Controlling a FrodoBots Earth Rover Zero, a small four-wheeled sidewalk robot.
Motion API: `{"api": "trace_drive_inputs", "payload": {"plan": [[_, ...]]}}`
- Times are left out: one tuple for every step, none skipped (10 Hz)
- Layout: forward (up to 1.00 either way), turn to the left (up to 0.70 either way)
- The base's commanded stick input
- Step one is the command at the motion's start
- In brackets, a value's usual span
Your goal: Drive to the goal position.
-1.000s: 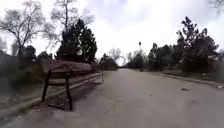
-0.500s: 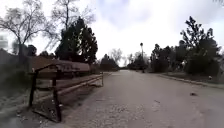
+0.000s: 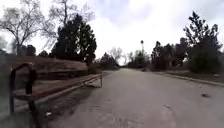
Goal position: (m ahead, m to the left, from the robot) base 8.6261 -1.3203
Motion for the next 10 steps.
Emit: {"api": "trace_drive_inputs", "payload": {"plan": [[0.7,-0.27],[0.7,-0.27],[0.7,-0.27],[0.7,-0.25],[0.7,0.0],[0.7,0.0],[0.7,0.0],[0.7,0.0],[0.7,0.0],[0.7,0.0]]}}
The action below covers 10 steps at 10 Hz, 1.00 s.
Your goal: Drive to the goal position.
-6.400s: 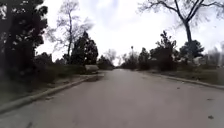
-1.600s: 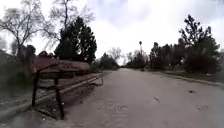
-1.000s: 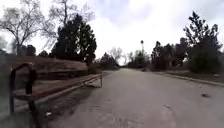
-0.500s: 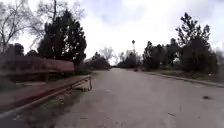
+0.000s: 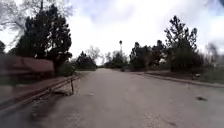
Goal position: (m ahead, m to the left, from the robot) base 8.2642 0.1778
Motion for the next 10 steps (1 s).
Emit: {"api": "trace_drive_inputs", "payload": {"plan": [[0.7,0.0],[0.7,0.0],[0.7,0.0],[0.7,0.0],[0.7,0.0],[0.7,0.0],[0.7,0.0],[0.7,0.21],[0.7,0.27],[0.7,0.27]]}}
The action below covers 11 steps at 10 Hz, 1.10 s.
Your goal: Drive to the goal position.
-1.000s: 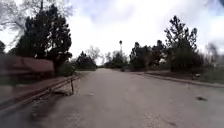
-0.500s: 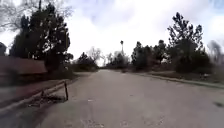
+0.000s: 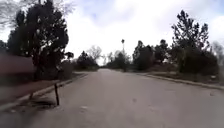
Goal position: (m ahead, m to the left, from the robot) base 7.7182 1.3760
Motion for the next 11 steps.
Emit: {"api": "trace_drive_inputs", "payload": {"plan": [[0.7,0.1],[0.7,0.0],[0.7,0.0],[0.7,0.0],[0.7,0.0],[0.7,0.0],[0.7,0.0],[0.7,0.0],[0.7,0.0],[0.7,0.0],[0.7,0.0]]}}
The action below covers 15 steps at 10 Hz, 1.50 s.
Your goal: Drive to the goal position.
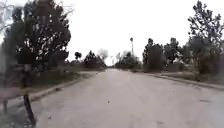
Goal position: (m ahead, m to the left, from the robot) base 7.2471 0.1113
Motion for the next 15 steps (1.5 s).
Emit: {"api": "trace_drive_inputs", "payload": {"plan": [[0.7,0.0],[0.7,0.0],[0.7,0.0],[0.7,0.0],[0.63,0.0],[0.0,0.0],[0.0,0.0],[0.0,0.0],[0.0,0.0],[0.0,0.0],[0.0,0.0],[0.0,0.0],[0.0,0.0],[0.0,0.0],[0.13,0.0]]}}
